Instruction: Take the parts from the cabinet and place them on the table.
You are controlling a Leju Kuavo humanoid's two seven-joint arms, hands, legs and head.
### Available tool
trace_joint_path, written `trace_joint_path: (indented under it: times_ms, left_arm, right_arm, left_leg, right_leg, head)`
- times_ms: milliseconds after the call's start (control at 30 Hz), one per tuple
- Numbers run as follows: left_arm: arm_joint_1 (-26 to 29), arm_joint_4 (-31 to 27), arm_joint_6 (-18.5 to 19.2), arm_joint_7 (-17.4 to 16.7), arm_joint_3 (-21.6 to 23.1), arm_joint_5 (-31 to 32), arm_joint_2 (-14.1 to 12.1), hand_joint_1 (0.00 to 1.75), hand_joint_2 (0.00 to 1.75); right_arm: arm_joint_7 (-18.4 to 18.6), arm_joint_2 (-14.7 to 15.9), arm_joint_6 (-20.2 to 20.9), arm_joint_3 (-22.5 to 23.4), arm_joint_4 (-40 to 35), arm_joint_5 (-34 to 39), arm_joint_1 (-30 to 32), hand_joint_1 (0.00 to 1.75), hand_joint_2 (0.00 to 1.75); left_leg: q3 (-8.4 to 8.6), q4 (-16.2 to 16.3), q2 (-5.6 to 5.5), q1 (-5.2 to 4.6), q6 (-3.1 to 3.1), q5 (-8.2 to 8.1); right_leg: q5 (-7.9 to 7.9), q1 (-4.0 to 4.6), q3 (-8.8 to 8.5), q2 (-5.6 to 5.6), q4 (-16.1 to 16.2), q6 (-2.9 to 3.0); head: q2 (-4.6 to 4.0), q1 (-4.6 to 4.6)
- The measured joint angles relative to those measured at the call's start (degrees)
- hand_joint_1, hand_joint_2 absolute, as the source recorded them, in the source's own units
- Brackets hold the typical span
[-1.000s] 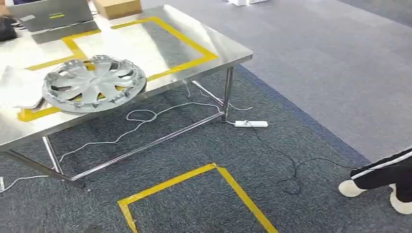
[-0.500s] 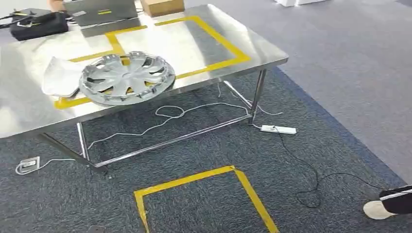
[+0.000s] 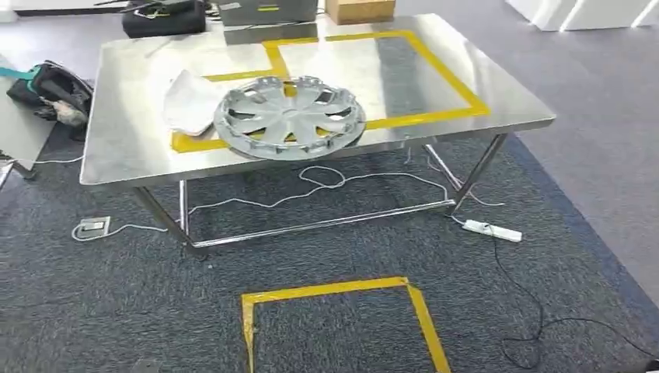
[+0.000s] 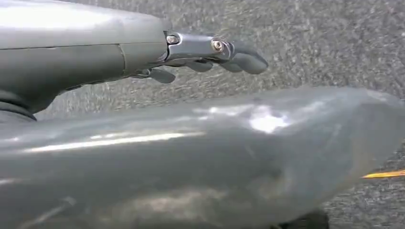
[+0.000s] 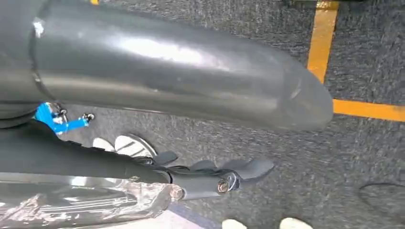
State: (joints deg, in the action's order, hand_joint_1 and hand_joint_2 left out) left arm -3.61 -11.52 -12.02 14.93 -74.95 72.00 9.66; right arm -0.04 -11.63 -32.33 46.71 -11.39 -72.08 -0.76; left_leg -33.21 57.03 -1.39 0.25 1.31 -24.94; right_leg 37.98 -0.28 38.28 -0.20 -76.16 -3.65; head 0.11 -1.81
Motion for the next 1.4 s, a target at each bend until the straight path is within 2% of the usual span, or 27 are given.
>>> trace_joint_path:
  times_ms: [67,133,167,300,333,367,400,467,500,533,567,633,667,700,733,833,900,933,1000,1033,1067,1133,1167,1200,1333,1367,1400]
  left_arm:
    - [0.13,0.00,0.00,0.00,-0.02,0.00,0.02,0.00,0.00]
    - [0.08,0.00,0.00,-0.09,-0.02,0.00,0.02,0.00,0.00]
    - [0.05,0.00,0.00,-0.13,0.00,-0.02,0.07,0.00,0.00]
    - [0.44,0.00,0.00,-0.17,0.00,-0.02,0.02,0.00,0.00]
    - [0.50,-0.02,-0.02,-0.17,0.00,-0.02,-0.22,0.00,0.00]
    - [0.50,0.00,-0.04,-0.17,-0.02,-0.02,-0.13,0.00,0.00]
    - [0.31,0.00,-0.02,-0.17,0.00,0.00,-0.07,0.00,0.00]
    - [0.08,0.00,-0.02,-0.17,0.02,0.02,0.04,0.00,0.00]
    - [0.15,0.00,-0.02,-0.17,0.02,0.04,0.04,0.00,0.00]
    - [0.31,-0.02,-0.02,-0.17,0.02,0.04,0.02,0.00,0.00]
    - [0.41,-0.02,-0.04,-0.17,0.00,0.04,0.00,0.00,0.00]
    - [0.36,-0.02,-0.04,-0.17,0.00,0.04,0.00,0.00,0.00]
    - [0.27,0.00,-0.04,-0.17,0.00,0.04,0.11,0.00,0.00]
    - [-0.05,-0.02,-0.04,-0.20,0.00,0.09,0.15,0.00,0.00]
    - [-0.13,0.00,-0.04,-0.20,0.00,0.11,0.13,0.00,0.00]
    - [0.21,0.00,-0.04,-0.35,0.00,0.13,0.15,0.00,0.00]
    - [0.22,-0.02,-0.18,-0.50,-0.02,0.11,0.00,0.00,0.00]
    - [0.10,-0.02,-0.22,-0.52,-0.02,0.13,-0.02,0.00,0.00]
    - [0.10,-0.02,-0.22,-0.59,-0.02,0.15,0.02,0.00,0.00]
    - [0.22,0.00,-0.22,-0.61,-0.02,0.17,0.04,0.00,0.00]
    - [0.28,-0.02,-0.22,-0.61,-0.02,0.17,0.04,0.00,0.00]
    - [0.24,-0.02,-0.22,-0.61,-0.02,0.17,0.02,0.00,0.00]
    - [0.23,0.00,-0.22,-0.61,-0.02,0.17,0.02,0.00,0.00]
    - [0.11,-0.02,-0.22,-0.61,-0.02,0.17,0.00,0.00,0.00]
    - [0.54,0.00,-0.26,-0.61,0.00,0.17,0.02,0.00,0.00]
    - [0.56,-0.02,-0.31,-0.61,0.00,0.17,-0.09,0.00,0.00]
    - [0.47,-0.02,-0.35,-0.66,-0.02,0.15,-0.05,0.00,0.00]
  right_arm:
    - [-0.04,0.00,0.00,0.00,0.00,0.00,-0.02,0.00,0.00]
    - [-0.13,0.00,0.02,0.00,0.00,-0.04,-0.05,0.00,0.00]
    - [-0.13,0.00,0.04,0.00,0.00,-0.07,-0.04,0.00,0.00]
    - [-0.11,0.00,0.09,0.00,0.00,-0.11,-0.23,0.00,0.00]
    - [-0.11,-0.15,0.09,0.00,0.00,-0.18,-0.20,0.00,0.00]
    - [-0.13,-0.15,0.07,0.00,0.00,-0.22,-0.18,0.00,0.00]
    - [-0.13,-0.15,0.07,0.00,0.00,-0.24,-0.15,0.00,0.00]
    - [-0.11,-0.15,0.07,0.00,0.00,-0.24,0.09,0.00,0.00]
    - [-0.11,-0.15,0.07,0.00,0.00,-0.24,0.12,0.00,0.00]
    - [-0.11,-0.15,0.07,0.00,0.00,-0.24,0.07,0.00,0.00]
    - [-0.11,-0.15,0.07,0.00,0.00,-0.24,-0.02,0.00,0.00]
    - [-0.11,-0.17,0.09,0.00,0.00,-0.26,-0.09,0.00,0.00]
    - [-0.11,-0.15,0.09,0.00,0.00,-0.37,-0.07,0.00,0.00]
    - [-0.11,-0.15,0.07,0.00,0.00,-0.39,0.00,0.00,0.00]
    - [-0.11,-0.15,0.09,0.00,0.00,-0.44,-0.01,0.00,0.00]
    - [-0.11,-0.17,0.07,0.00,0.00,-0.52,-0.24,0.00,0.00]
    - [-0.11,-0.17,0.07,-0.02,0.00,-0.59,-0.17,0.00,0.00]
    - [-0.11,-0.17,0.07,-0.02,0.00,-0.59,-0.07,0.00,0.00]
    - [-0.11,-0.15,0.07,-0.02,0.00,-0.59,0.14,0.00,0.00]
    - [-0.11,-0.15,0.07,-0.02,0.00,-0.59,0.15,0.00,0.00]
    - [-0.11,-0.15,0.09,-0.02,0.00,-0.61,0.13,0.00,0.00]
    - [-0.11,-0.15,0.09,-0.02,0.00,-0.68,0.09,0.00,0.00]
    - [-0.11,-0.15,0.09,-0.02,0.00,-0.72,0.10,0.00,0.00]
    - [-0.11,-0.17,0.11,-0.02,0.02,-0.74,0.11,0.00,0.00]
    - [-0.11,-0.17,0.11,-0.02,0.00,-0.81,-0.17,0.00,0.00]
    - [-0.11,-0.28,0.11,-0.02,0.02,-0.83,-0.15,0.00,0.00]
    - [-0.13,-0.28,0.09,-0.02,0.00,-0.96,-0.10,0.00,0.00]
  left_leg:
    - [0.21,0.02,-1.70,-0.01,-0.02,-0.05]
    - [0.57,0.03,-3.34,0.03,-0.22,-0.17]
    - [0.54,0.07,-3.80,-0.04,-0.46,-0.25]
    - [-0.06,-0.07,-5.72,0.11,-1.96,0.09]
    - [-0.03,0.22,-5.31,0.11,-2.17,-0.19]
    - [-0.51,1.38,-2.51,-0.21,-2.55,-1.26]
    - [-2.18,4.68,-0.70,-0.12,-2.92,-3.49]
    - [-6.68,13.78,0.43,0.08,-3.41,-7.68]
    - [-8.34,17.10,0.50,0.24,-3.60,-8.52]
    - [-8.43,17.29,0.54,0.35,-3.72,-7.83]
    - [-7.46,15.32,0.64,0.43,-3.78,-6.08]
    - [-2.51,5.95,2.10,0.48,-3.78,-1.13]
    - [-0.03,1.75,5.76,0.43,-3.78,0.11]
    - [0.43,0.12,6.53,0.06,-3.51,-0.59]
    - [0.24,0.41,5.52,0.19,-2.78,-0.59]
    - [0.35,0.16,3.58,0.21,-1.65,-0.52]
    - [0.30,0.12,2.45,0.46,-0.86,-0.37]
    - [0.22,0.12,1.83,0.41,-0.57,-0.37]
    - [0.16,0.13,0.20,0.19,-0.44,-0.39]
    - [0.19,0.14,-0.52,0.16,-0.44,-0.39]
    - [0.27,0.17,-1.35,0.16,-0.45,-0.39]
    - [0.55,0.19,-3.01,0.24,-0.55,-0.43]
    - [0.61,0.19,-3.64,0.29,-0.71,-0.48]
    - [0.43,0.45,-4.11,-0.06,-1.13,-0.55]
    - [-0.16,-0.03,-6.27,0.63,-2.80,0.16]
    - [-0.29,0.50,-4.48,0.55,-2.94,-0.35]
    - [-1.39,2.67,-1.66,0.26,-3.19,-1.94]
  right_leg:
    - [-3.87,-0.01,-0.48,0.10,3.50,0.30]
    - [-9.80,-0.19,-4.68,1.86,13.91,0.69]
    - [-10.58,-0.44,-5.81,4.60,17.19,0.79]
    - [-10.83,-0.08,-6.46,2.97,17.58,1.66]
    - [-11.13,-0.53,-6.60,2.13,18.05,2.14]
    - [-11.15,-0.51,-6.68,1.71,18.21,2.45]
    - [-11.12,-0.47,-6.70,1.02,18.26,2.92]
    - [-11.01,-0.39,-6.64,-0.56,18.25,3.08]
    - [-10.95,-0.39,-6.63,-1.38,18.24,3.11]
    - [-10.91,-0.40,-6.68,-1.97,18.23,3.12]
    - [-10.82,-0.43,-6.76,-2.56,18.22,3.02]
    - [-10.55,-0.56,-7.17,-3.82,18.21,2.58]
    - [-10.32,-0.21,-7.47,-4.29,18.19,2.21]
    - [-9.80,0.31,-7.28,-4.65,17.66,1.71]
    - [-9.78,0.40,-7.20,-5.30,18.06,1.48]
    - [-9.42,0.23,-8.66,-7.16,18.48,0.63]
    - [-6.25,-0.19,-6.83,-2.18,14.33,0.16]
    - [-3.85,-0.23,-4.77,-0.98,9.78,0.08]
    - [-0.58,-0.19,-0.26,-0.07,0.82,0.06]
    - [-1.00,-0.18,0.60,0.02,-0.15,0.15]
    - [-2.83,-0.18,0.10,0.05,1.58,0.29]
    - [-8.39,-0.33,-3.84,0.97,10.77,0.53]
    - [-10.49,-0.56,-5.94,3.08,15.43,0.62]
    - [-9.68,-0.79,-6.63,5.18,17.40,0.75]
    - [-10.19,-0.44,-7.12,3.32,17.71,1.85]
    - [-10.41,-0.64,-7.35,2.43,18.01,2.22]
    - [-10.38,-0.62,-7.48,1.84,18.21,2.62]
  head:
    - [0.00,-0.02]
    - [0.00,-0.04]
    - [0.00,-0.04]
    - [0.00,0.11]
    - [0.00,0.02]
    - [0.00,0.42]
    - [0.00,0.98]
    - [0.00,0.96]
    - [0.00,0.94]
    - [0.00,0.96]
    - [0.00,0.98]
    - [0.00,0.98]
    - [0.00,1.07]
    - [0.00,1.49]
    - [0.00,0.88]
    - [0.00,0.94]
    - [0.00,0.55]
    - [0.00,0.42]
    - [0.00,0.35]
    - [0.00,0.35]
    - [0.00,0.35]
    - [0.00,0.33]
    - [0.00,0.31]
    - [0.00,0.33]
    - [0.00,0.42]
    - [0.00,0.33]
    - [0.00,1.00]
